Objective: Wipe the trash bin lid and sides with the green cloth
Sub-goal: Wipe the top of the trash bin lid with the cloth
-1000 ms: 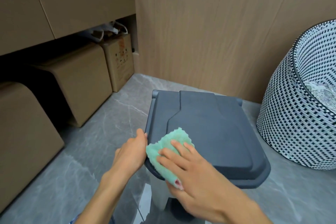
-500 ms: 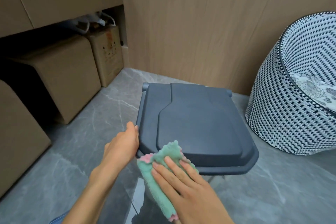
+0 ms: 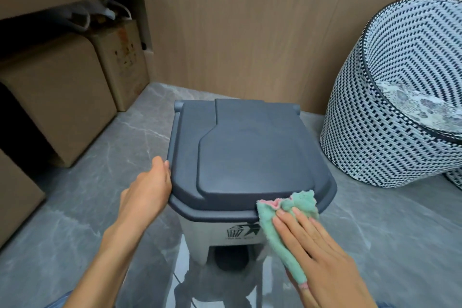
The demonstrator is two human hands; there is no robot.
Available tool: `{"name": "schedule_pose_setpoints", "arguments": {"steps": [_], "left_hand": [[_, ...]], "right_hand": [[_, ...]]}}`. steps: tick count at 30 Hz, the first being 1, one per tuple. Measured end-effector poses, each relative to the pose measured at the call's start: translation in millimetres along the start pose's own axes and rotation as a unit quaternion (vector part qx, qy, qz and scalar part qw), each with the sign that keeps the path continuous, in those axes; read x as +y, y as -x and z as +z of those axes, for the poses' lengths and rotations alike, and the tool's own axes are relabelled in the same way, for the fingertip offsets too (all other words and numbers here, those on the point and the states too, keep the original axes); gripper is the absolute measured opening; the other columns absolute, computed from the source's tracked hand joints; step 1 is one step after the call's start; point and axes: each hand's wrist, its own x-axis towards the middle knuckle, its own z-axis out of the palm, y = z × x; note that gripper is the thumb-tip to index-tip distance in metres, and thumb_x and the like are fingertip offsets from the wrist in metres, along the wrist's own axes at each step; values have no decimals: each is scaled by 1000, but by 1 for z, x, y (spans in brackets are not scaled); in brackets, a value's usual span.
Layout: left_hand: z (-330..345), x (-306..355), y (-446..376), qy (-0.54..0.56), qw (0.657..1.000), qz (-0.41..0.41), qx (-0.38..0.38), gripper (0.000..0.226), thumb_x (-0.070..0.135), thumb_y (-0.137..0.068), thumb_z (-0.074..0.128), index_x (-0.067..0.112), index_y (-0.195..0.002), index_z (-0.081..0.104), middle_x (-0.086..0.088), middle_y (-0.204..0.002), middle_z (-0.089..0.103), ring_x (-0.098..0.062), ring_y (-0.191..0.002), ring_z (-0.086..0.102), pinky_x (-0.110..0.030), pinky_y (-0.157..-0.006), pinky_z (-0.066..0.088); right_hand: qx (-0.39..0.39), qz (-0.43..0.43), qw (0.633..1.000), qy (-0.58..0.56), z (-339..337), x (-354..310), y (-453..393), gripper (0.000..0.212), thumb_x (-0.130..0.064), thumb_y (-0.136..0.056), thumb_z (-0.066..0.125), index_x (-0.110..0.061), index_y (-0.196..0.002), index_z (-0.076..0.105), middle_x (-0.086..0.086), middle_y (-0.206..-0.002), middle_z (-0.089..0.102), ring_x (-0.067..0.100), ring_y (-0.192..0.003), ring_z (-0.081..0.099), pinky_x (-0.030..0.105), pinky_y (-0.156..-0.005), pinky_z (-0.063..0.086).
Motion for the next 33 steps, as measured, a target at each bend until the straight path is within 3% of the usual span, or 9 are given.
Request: {"name": "schedule_pose_setpoints", "arguments": {"steps": [6, 17, 20, 22, 24, 27, 29, 31, 33], "left_hand": [[1, 0, 4, 0, 1000, 6, 13, 37, 42, -103, 15, 16, -84, 32, -3, -77, 46, -33, -84, 47, -45, -80, 36], [3, -1, 2, 3, 1000, 2, 22, 38, 41, -103, 15, 14, -83, 33, -12, -86, 55, -36, -85, 48, -45, -79, 37], [4, -1, 0, 3, 1000, -6, 23, 38, 42, -103, 16, 14, -83, 33, -13, -89, 54, -36, -86, 48, -45, -81, 36], [5, -2, 0, 5, 1000, -12, 25, 38, 42, -103, 16, 14, -83, 33, -12, -89, 53, -36, -87, 47, -44, -81, 35], [5, -2, 1, 1, 1000, -13, 26, 37, 41, -103, 17, 14, -83, 32, -9, -83, 50, -35, -86, 46, -44, -80, 35], [1, -5, 0, -22, 1000, -7, 16, 37, 41, -103, 20, 14, -80, 31, -5, -75, 47, -35, -84, 46, -45, -78, 36], [-8, -9, -5, -51, 998, 15, 28, 42, 47, -102, 22, 16, -82, 41, -8, -85, 55, -36, -90, 52, -44, -77, 39], [-27, -7, -13, -35, 989, 92, 112, 47, 51, -101, 25, 21, -93, 60, -8, -98, 59, -36, -104, 58, -45, -79, 44], [-49, 15, -16, 51, 959, 223, 165, 48, 46, -101, 26, 24, -111, 68, -5, -109, 61, -29, -113, 56, -42, -89, 43]], "right_hand": [[-20, 50, 998, -34, 1, 27, 16, 63, -42, -100, 15, -17, -156, 29, -4, -167, 24, 20, -155, 20, 41, -115, 30], [-39, 117, 991, -52, -10, 56, 42, 67, -44, -103, 11, -8, -152, 40, 1, -162, 37, 23, -152, 29, 48, -120, 23], [16, 193, 972, -137, -15, 56, 50, 49, -42, -105, 24, -28, -147, 46, -26, -148, 48, -1, -146, 33, 18, -120, 22], [64, 354, 909, -209, -24, 46, 50, 27, -50, -99, 42, -50, -102, 69, -42, -91, 67, -19, -105, 59, -5, -86, 37], [101, 481, 818, -300, -21, 44, 51, 48, -83, -78, 42, -44, -64, 66, -13, -46, 55, -4, -50, 53, 9, -54, 39], [108, 584, 705, -388, -10, 46, 53, 67, -85, -67, 46, -31, -96, 74, 5, -90, 77, 20, -93, 70, 36, -93, 53], [137, 621, 624, -453, -9, 42, 52, 69, -80, -59, 61, -23, -96, 74, 7, -107, 77, 32, -108, 69, 53, -105, 49], [165, 623, 549, -532, -15, 34, 45, 76, -78, -51, 74, -18, -98, 74, 8, -97, 80, 31, -93, 76, 49, -90, 58], [174, 599, 497, -604, -17, 27, 43, 51, -62, -84, 61, -14, -99, 71, 5, -78, 81, 22, -66, 78, 31, -54, 61]]}}
